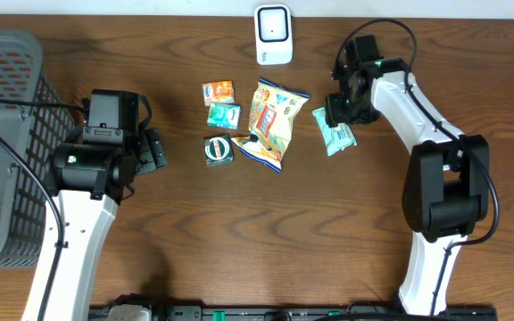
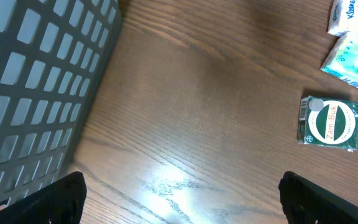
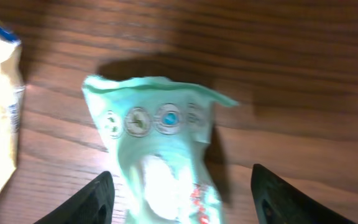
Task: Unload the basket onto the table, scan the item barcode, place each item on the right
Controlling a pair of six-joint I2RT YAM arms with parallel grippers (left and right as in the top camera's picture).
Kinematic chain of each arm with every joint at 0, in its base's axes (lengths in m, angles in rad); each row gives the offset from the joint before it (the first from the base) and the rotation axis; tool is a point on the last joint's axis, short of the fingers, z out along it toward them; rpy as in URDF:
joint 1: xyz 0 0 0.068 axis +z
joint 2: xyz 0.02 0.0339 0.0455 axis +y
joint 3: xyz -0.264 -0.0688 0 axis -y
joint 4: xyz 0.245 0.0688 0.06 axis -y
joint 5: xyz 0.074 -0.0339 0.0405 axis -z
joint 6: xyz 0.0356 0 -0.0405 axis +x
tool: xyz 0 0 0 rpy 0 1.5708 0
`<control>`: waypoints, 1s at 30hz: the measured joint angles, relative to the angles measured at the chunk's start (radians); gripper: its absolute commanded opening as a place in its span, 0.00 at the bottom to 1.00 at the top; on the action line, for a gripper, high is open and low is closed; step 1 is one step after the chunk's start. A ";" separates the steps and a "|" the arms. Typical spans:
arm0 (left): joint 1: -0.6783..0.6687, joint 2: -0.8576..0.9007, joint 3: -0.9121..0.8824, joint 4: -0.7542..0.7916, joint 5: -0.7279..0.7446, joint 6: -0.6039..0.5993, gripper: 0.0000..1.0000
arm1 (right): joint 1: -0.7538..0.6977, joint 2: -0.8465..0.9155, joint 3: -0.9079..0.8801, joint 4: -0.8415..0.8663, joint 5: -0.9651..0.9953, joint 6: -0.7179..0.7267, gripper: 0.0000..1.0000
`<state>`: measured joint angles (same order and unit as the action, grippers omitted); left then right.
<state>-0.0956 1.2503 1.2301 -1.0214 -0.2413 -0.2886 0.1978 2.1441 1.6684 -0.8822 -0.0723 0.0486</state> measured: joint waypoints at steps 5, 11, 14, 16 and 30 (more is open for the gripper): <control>0.000 0.000 0.000 0.000 0.000 0.000 0.98 | 0.010 0.000 -0.076 0.079 -0.034 -0.014 0.34; 0.000 0.000 0.000 0.000 0.000 0.000 0.98 | 0.014 -0.004 -0.117 0.111 -0.053 -0.013 0.01; 0.000 0.000 0.000 0.000 0.000 0.000 0.98 | 0.014 -0.005 -0.110 0.100 -0.055 -0.011 0.01; 0.000 0.000 0.000 0.000 0.000 0.000 0.98 | 0.014 -0.004 -0.091 0.073 -0.055 -0.011 0.01; 0.000 0.000 0.000 0.000 0.000 0.000 0.98 | 0.014 -0.013 0.203 0.388 -0.004 0.119 0.01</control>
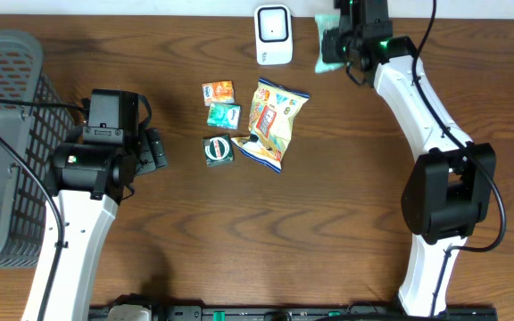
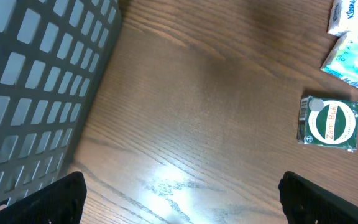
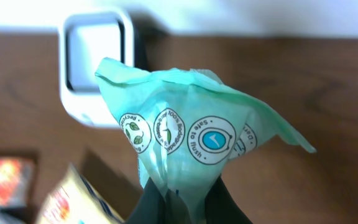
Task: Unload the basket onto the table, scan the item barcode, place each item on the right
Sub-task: 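Carry the mint-green packet to the top-right corner and release it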
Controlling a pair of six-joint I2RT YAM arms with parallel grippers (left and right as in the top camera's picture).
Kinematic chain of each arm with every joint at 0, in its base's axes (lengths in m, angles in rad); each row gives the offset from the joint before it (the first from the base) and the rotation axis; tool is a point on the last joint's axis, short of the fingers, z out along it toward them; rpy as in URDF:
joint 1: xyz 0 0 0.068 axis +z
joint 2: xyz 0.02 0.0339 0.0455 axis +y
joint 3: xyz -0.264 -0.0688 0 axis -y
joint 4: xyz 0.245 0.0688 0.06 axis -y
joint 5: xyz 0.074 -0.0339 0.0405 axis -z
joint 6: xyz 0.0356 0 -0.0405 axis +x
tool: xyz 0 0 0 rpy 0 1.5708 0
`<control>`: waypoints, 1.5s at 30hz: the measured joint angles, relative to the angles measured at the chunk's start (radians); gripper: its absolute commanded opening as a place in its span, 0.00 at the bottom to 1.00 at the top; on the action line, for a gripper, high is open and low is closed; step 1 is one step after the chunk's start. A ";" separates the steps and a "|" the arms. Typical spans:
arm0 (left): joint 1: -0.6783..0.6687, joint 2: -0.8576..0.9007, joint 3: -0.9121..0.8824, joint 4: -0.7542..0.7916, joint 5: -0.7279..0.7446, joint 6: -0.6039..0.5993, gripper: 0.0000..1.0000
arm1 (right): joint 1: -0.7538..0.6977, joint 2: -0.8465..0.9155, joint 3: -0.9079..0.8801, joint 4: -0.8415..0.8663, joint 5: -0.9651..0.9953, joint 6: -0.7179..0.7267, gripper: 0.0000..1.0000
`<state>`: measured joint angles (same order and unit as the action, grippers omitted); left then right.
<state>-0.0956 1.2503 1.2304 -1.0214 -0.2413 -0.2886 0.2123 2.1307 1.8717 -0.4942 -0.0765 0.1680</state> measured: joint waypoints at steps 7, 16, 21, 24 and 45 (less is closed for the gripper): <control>0.000 0.000 0.000 0.000 0.000 0.000 0.97 | 0.023 0.008 0.000 0.264 -0.097 0.146 0.01; 0.000 0.000 0.000 0.000 0.000 0.000 0.98 | 0.115 0.147 0.049 0.451 -0.129 0.254 0.01; 0.000 0.000 0.000 0.000 0.000 0.000 0.97 | 0.131 0.296 0.143 0.442 -0.130 0.291 0.01; 0.000 0.000 0.000 0.000 0.000 0.000 0.98 | 0.131 0.341 0.182 0.412 -0.131 0.299 0.01; 0.000 0.000 0.000 0.000 0.000 0.000 0.97 | -0.029 0.350 0.448 -0.164 -0.029 0.150 0.01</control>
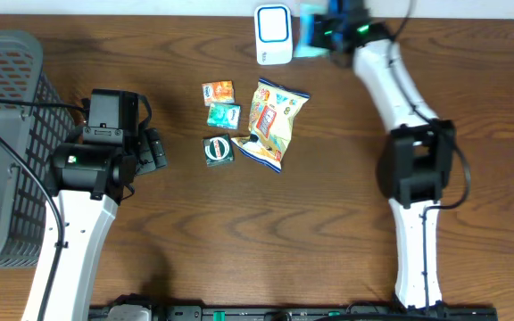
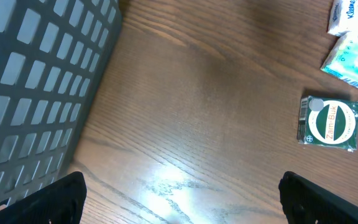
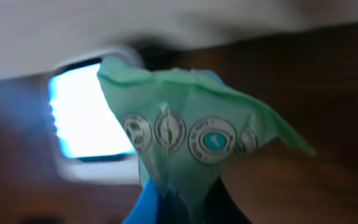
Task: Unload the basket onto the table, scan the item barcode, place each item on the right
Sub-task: 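Carry the mint-green packet to the top-right corner and release it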
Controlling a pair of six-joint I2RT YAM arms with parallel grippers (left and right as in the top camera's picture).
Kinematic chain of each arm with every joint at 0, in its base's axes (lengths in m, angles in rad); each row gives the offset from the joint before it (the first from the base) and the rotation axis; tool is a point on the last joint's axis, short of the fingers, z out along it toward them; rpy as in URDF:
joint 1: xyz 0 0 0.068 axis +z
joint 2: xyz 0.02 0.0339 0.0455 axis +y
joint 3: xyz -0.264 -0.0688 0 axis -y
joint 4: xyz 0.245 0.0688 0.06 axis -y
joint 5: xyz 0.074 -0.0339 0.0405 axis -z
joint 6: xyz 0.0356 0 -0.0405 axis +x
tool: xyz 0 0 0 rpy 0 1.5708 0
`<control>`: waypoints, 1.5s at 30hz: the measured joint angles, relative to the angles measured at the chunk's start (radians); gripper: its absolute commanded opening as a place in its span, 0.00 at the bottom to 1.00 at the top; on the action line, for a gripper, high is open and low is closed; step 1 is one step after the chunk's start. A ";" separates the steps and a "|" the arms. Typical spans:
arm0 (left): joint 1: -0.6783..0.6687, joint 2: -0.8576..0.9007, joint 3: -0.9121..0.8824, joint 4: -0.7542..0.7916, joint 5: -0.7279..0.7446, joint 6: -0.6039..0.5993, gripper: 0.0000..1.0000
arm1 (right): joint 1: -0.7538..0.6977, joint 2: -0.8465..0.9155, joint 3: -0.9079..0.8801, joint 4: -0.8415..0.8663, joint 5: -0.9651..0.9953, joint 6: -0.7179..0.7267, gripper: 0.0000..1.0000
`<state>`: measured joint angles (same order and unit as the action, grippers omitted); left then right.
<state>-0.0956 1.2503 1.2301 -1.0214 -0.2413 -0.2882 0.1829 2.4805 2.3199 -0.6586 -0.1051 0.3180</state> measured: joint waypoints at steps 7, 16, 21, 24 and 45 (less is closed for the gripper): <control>0.000 0.000 0.000 0.000 0.000 0.000 0.98 | -0.217 -0.005 0.052 -0.232 0.172 -0.217 0.84; 0.000 0.000 0.000 0.000 0.000 0.000 0.97 | -0.422 -0.006 0.052 -0.364 0.232 -0.292 0.92; 0.000 0.000 0.000 0.000 0.000 0.000 0.98 | -0.448 -0.006 0.052 -0.400 0.124 -0.277 0.89; 0.000 0.000 0.000 0.000 0.000 0.000 0.98 | -0.444 -0.006 0.052 -0.409 0.000 -0.274 0.86; 0.000 0.000 0.000 0.000 0.000 0.000 0.98 | -0.122 -0.006 0.052 -0.636 -0.375 -0.289 0.99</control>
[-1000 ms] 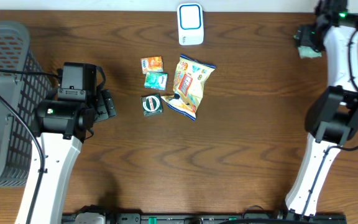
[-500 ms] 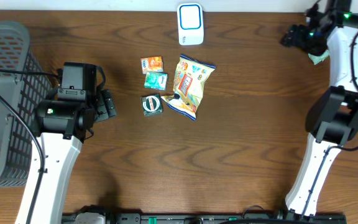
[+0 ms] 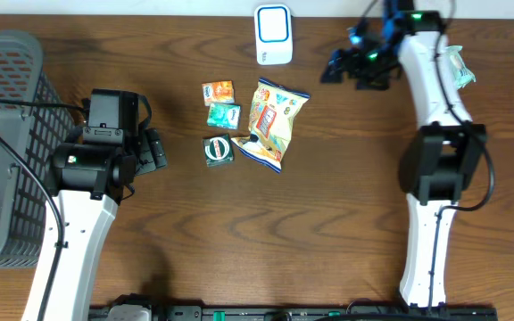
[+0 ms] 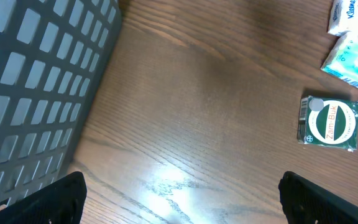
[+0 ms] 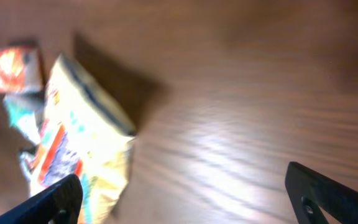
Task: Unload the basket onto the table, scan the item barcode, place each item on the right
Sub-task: 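Carry the mint-green packet to the top-right corner and release it, then reach the right gripper to the yellow snack bag and grasp it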
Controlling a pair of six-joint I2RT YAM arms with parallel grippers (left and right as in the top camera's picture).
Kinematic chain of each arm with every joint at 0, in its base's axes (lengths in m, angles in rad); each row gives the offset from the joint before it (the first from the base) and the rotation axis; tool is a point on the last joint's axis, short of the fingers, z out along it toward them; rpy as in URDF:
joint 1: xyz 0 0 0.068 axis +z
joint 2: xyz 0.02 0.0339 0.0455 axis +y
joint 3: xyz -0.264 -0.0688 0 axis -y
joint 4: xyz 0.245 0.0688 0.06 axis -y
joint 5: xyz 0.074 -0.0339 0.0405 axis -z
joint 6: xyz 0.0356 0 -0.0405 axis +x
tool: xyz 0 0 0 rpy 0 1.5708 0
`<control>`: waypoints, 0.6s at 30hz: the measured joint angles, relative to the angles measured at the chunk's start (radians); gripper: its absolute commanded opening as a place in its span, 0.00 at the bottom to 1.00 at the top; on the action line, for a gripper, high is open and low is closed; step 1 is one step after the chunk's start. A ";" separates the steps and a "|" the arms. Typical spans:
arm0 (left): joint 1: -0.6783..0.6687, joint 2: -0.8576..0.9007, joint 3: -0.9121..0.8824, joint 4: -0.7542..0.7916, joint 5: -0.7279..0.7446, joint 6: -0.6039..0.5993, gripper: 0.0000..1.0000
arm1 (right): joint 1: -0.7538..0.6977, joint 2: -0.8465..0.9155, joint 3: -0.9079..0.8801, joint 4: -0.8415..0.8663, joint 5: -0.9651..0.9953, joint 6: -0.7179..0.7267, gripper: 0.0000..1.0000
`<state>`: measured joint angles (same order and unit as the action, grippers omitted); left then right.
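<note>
The white barcode scanner (image 3: 273,34) stands at the table's back edge. A mint-green packet (image 3: 460,67) lies on the wood at the far right, just beyond my right arm. My right gripper (image 3: 352,66) hangs to the right of the scanner, open, and nothing sits between its fingers (image 5: 58,199). In the right wrist view it (image 5: 191,200) looks down on bare wood with the yellow snack bag (image 5: 73,149) at the left. My left gripper (image 4: 182,202) is open and empty over bare wood, left of the green Zam-Buk box (image 4: 331,122).
A grey mesh basket (image 3: 3,134) fills the left edge. Left of the snack bag (image 3: 272,123) lie an orange packet (image 3: 219,91), a teal packet (image 3: 224,114) and the Zam-Buk box (image 3: 219,150).
My right gripper held the mint packet in front of the scanner; now it is open and empty to the scanner's right, and the packet lies on the table at the far right. The left arm has not moved.
My right gripper stood open around the mint packet on the table right of the snack bag. Then it held the packet up near the scanner, then right before the scanner's face. Now the packet lies at the far right, let go. The left arm stayed still throughout.
</note>
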<state>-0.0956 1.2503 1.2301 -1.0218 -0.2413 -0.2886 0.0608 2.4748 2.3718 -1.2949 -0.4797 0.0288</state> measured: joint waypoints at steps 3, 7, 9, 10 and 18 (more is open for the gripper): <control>0.000 0.000 0.000 0.000 0.000 0.000 0.98 | 0.073 0.000 0.000 -0.040 0.011 -0.031 0.99; 0.000 0.000 0.000 0.000 0.000 0.000 0.97 | 0.157 0.000 -0.016 -0.010 0.029 -0.045 0.99; 0.000 0.000 0.000 0.000 0.000 0.000 0.98 | 0.194 0.000 -0.045 0.038 0.035 -0.044 0.99; 0.000 0.000 0.000 0.000 0.000 0.000 0.98 | 0.207 0.000 -0.061 0.055 0.042 -0.042 0.99; 0.000 0.000 0.000 0.000 0.000 0.000 0.98 | 0.233 0.000 -0.204 0.204 0.148 0.046 0.99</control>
<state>-0.0956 1.2503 1.2301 -1.0214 -0.2413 -0.2886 0.2939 2.4748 2.1677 -1.0908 -0.3313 0.0746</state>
